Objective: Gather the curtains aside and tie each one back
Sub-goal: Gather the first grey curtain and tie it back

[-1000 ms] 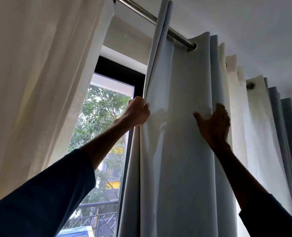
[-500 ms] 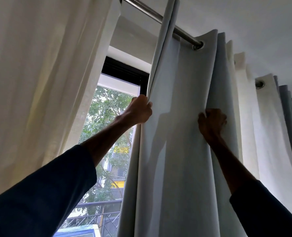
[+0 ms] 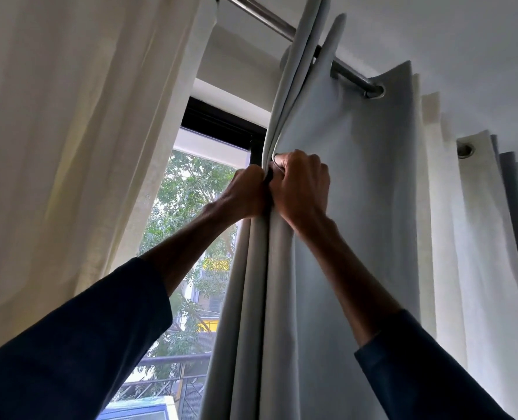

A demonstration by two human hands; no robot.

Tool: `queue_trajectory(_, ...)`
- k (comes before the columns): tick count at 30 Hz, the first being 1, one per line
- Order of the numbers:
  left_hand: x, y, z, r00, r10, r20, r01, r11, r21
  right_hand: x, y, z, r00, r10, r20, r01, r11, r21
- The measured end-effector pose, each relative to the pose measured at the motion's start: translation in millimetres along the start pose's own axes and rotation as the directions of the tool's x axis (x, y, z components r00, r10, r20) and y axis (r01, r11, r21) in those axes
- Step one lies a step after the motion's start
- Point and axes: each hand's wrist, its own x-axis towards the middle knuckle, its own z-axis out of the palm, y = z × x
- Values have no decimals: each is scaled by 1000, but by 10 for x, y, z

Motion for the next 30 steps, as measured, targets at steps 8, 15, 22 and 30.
queue_trajectory(8, -92, 83, 23, 989, 147, -24, -148, 984, -94, -396, 327, -31, 997, -82, 0, 82, 996, -29)
queue_trajectory(15, -133, 324, 124, 1000, 11, -13, -14, 965, -260, -723, 362, -66, 998, 60, 3, -60, 989, 134)
queue_trajectory(22, -167, 457, 200, 998, 41, -46, -54, 948, -315, -816, 417, -175, 998, 58, -26, -53, 984, 171)
queue_trajectory(30, -198, 478, 251, 994, 53, -94, -80, 946, -314, -791, 551, -272, 978, 199, -59, -179, 954, 241)
